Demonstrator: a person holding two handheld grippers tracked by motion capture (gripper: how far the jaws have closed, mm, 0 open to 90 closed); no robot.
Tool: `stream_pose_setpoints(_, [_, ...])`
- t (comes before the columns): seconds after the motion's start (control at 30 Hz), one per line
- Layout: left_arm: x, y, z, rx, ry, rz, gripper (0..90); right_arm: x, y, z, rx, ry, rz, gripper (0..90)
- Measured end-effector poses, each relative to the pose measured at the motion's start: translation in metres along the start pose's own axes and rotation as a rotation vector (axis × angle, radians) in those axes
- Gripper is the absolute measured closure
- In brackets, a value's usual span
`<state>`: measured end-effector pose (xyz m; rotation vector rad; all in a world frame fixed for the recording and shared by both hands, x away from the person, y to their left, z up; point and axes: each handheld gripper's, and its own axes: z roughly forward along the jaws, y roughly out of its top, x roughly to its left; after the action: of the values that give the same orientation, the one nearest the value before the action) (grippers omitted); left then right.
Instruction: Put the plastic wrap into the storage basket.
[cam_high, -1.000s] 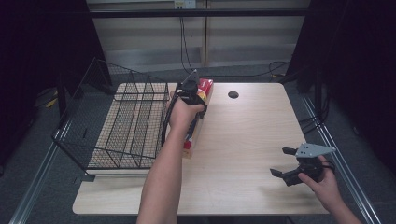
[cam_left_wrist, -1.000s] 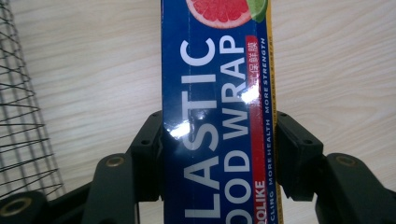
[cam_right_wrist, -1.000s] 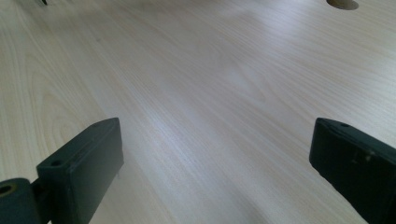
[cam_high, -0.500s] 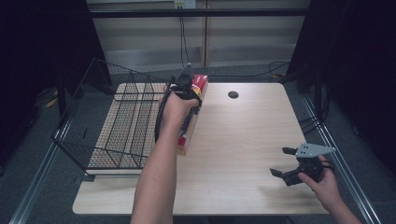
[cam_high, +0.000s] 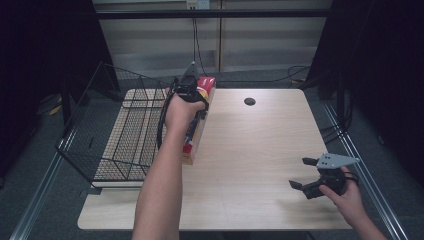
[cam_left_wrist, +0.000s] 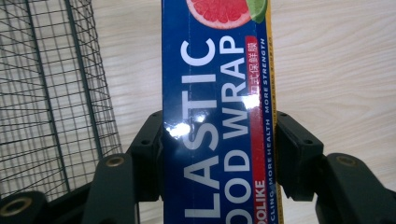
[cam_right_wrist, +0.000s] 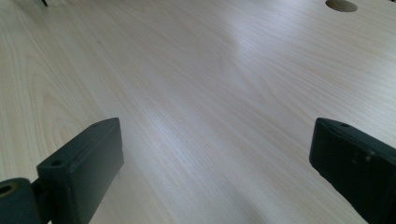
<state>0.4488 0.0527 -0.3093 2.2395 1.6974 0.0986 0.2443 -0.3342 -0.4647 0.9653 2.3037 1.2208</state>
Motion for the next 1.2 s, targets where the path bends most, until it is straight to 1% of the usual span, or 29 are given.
stream_pose_setpoints(0.03, [0.0, 0.0, -0.001, -0.005, 0.007, -0.01, 44.2, 0.0, 0.0, 0.0, 0.002, 0.003, 0.001, 2.6])
stream_pose_setpoints(0.07, [0.001, 0.0, -0.003, -0.004, 0.009, -0.001, 44.2, 0.0, 0.0, 0.0, 0.002, 0.002, 0.001, 2.6])
stream_pose_setpoints(0.13, [0.004, 0.0, -0.007, -0.006, 0.006, -0.009, 44.2, -0.001, 0.0, 0.0, 0.002, 0.009, 0.002, 2.7])
stream_pose_setpoints(0.17, [0.005, 0.0, -0.009, -0.009, 0.01, -0.009, 44.2, 0.0, 0.0, 0.0, 0.003, 0.001, 0.001, 2.6])
stream_pose_setpoints(0.2, [0.005, 0.0, -0.011, -0.01, 0.005, -0.017, 44.2, 0.0, 0.0, 0.0, 0.003, 0.002, 0.001, 2.6])
stream_pose_setpoints(0.23, [0.006, 0.0, -0.012, -0.006, 0.01, -0.012, 44.2, 0.0, 0.0, 0.0, 0.002, 0.003, 0.001, 2.6])
stream_pose_setpoints(0.33, [0.009, -0.001, -0.018, -0.016, 0.021, -0.028, 44.2, 0.0, 0.0, 0.0, 0.002, 0.001, 0.001, 2.6])
stream_pose_setpoints(0.4, [0.01, -0.001, -0.019, -0.01, 0.017, -0.033, 44.2, 0.0, 0.0, 0.001, 0.004, 0.004, 0.002, 2.6])
stream_pose_setpoints(0.47, [0.012, -0.001, -0.021, -0.016, 0.023, -0.035, 44.2, 0.0, 0.0, 0.0, 0.004, 0.005, 0.001, 2.7])
stream_pose_setpoints(0.5, [0.013, -0.001, -0.023, -0.009, 0.022, -0.025, 44.2, 0.0, 0.0, 0.0, 0.003, 0.005, 0.001, 2.6])
stream_pose_setpoints(0.53, [0.013, -0.001, -0.024, -0.012, 0.032, -0.028, 44.2, 0.0, 0.0, 0.0, 0.005, 0.009, 0.001, 2.6])
stream_pose_setpoints(0.6, [0.015, -0.002, -0.028, -0.015, 0.021, -0.035, 44.2, 0.0, 0.0, 0.0, 0.005, 0.008, 0.0, 2.7])
stream_pose_setpoints(0.67, [0.016, -0.002, -0.03, -0.018, 0.02, -0.041, 44.2, 0.0, 0.0, 0.0, 0.005, 0.006, 0.0, 2.6])
stream_pose_setpoints(0.77, [0.018, -0.002, -0.033, -0.013, 0.028, -0.043, 44.2, 0.0, 0.0, 0.0, 0.002, 0.008, -0.002, 2.6])
stream_pose_setpoints(0.83, [0.02, -0.003, -0.036, -0.017, 0.028, -0.045, 44.2, 0.0, 0.0, -0.001, 0.0, 0.002, 0.0, 2.6])
stream_pose_setpoints(0.93, [0.023, -0.003, -0.039, -0.02, 0.036, -0.045, 44.2, -0.001, 0.0, 0.0, 0.003, 0.006, 0.0, 2.6])
stream_pose_setpoints(1.2, [0.034, -0.006, -0.049, -0.03, 0.043, -0.074, 44.2, 0.0, 0.0, -0.001, 0.003, 0.008, 0.0, 2.6])
